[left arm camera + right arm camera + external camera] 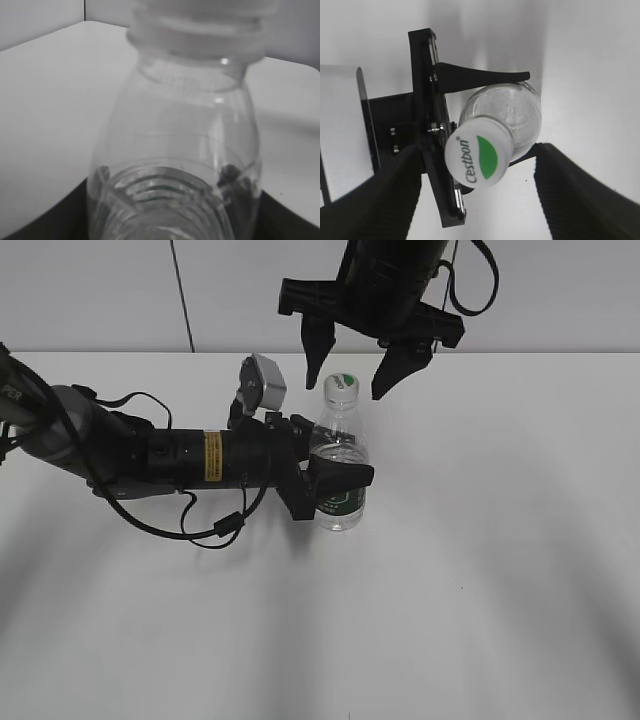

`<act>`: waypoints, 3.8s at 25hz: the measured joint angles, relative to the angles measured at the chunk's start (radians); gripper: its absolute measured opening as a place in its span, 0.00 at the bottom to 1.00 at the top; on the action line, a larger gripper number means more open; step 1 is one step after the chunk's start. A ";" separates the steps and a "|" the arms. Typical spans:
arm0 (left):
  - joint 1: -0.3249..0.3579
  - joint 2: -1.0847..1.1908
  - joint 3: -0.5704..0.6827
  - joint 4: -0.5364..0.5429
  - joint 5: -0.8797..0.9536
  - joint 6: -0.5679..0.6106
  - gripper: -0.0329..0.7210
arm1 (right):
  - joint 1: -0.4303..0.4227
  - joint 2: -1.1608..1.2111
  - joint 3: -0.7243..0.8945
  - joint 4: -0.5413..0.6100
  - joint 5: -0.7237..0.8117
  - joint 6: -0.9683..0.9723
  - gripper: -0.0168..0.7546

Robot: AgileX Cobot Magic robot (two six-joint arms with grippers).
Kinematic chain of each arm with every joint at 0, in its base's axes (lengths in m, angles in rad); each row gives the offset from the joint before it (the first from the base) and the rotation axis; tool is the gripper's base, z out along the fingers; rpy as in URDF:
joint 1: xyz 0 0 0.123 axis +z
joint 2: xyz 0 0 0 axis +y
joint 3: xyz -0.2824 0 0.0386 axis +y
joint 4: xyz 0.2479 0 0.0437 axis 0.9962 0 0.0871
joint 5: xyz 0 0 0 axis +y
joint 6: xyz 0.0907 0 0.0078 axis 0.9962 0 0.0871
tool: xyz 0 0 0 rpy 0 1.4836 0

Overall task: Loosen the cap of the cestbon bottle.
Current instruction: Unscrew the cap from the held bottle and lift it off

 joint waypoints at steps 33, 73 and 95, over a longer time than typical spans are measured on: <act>-0.001 -0.001 0.000 -0.006 0.009 0.000 0.58 | 0.004 0.013 -0.003 -0.019 0.000 -0.033 0.42; 0.003 0.001 -0.006 0.035 -0.013 0.006 0.58 | 0.004 0.011 -0.012 -0.021 0.005 -1.622 0.41; 0.003 0.001 -0.007 0.075 -0.035 0.000 0.58 | 0.005 -0.046 -0.006 -0.030 0.011 -1.716 0.41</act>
